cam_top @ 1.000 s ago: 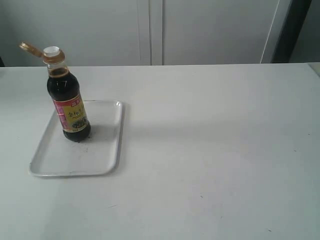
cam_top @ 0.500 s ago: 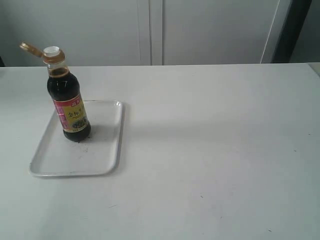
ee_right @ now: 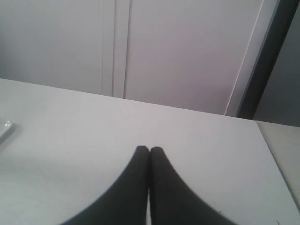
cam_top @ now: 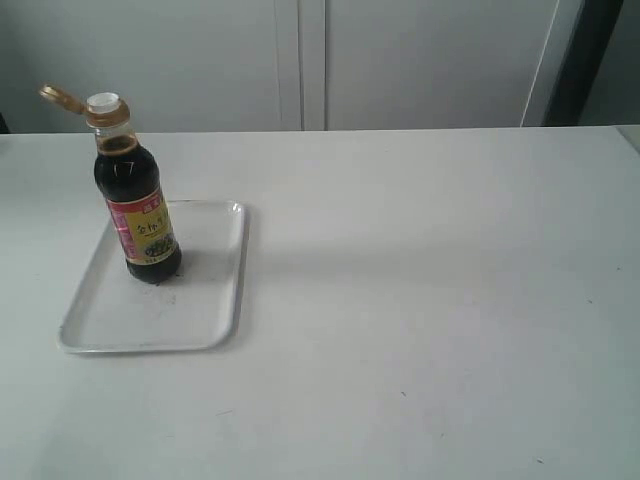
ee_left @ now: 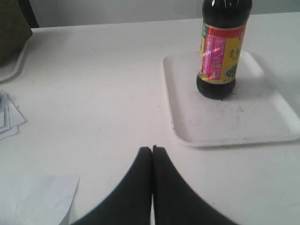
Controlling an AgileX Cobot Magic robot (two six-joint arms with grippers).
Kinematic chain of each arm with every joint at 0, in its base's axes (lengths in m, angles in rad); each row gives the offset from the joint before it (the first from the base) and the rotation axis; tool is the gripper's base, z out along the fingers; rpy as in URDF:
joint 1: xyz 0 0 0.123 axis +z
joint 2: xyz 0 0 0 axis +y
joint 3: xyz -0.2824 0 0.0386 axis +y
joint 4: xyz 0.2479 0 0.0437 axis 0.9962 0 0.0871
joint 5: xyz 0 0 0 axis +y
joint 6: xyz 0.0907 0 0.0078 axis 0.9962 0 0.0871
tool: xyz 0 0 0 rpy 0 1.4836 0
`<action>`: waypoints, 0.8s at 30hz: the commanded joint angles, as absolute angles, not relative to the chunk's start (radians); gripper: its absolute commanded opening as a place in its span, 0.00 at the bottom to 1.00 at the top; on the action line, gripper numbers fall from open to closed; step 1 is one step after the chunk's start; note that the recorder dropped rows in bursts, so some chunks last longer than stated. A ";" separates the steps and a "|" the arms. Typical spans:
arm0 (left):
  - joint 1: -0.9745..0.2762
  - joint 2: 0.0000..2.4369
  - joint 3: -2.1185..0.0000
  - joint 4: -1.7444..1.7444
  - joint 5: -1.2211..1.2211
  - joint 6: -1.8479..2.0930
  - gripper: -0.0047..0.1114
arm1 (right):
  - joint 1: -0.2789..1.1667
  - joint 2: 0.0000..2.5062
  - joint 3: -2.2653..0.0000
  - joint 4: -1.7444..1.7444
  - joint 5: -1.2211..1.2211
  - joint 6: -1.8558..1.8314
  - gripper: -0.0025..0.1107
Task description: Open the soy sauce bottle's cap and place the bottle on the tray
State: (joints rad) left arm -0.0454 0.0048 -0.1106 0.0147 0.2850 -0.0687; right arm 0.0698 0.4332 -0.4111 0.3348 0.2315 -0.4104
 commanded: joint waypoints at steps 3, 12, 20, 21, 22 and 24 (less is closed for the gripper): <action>-0.040 0.000 -0.037 -0.031 0.236 -0.063 0.04 | 0.072 0.427 -0.407 0.340 0.220 -0.415 0.02; -0.040 0.000 0.000 -0.031 0.224 -0.063 0.04 | 0.072 0.427 -0.407 0.342 0.220 -0.415 0.02; -0.040 0.000 0.000 -0.033 0.230 -0.065 0.04 | 0.072 0.427 -0.407 0.342 0.218 -0.415 0.02; -0.040 0.000 0.000 -0.033 0.230 -0.065 0.04 | 0.072 0.427 -0.407 0.342 0.218 -0.415 0.02; -0.040 0.000 0.000 -0.033 0.230 -0.065 0.04 | 0.072 0.427 -0.407 0.342 0.218 -0.415 0.02; -0.040 0.000 0.000 -0.033 0.228 -0.065 0.04 | 0.072 0.427 -0.407 0.342 0.218 -0.415 0.02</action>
State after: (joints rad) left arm -0.0454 0.0048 -0.0045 -0.0211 0.2305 -0.0667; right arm 0.0698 0.4332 -0.4111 0.3365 0.2315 -0.4104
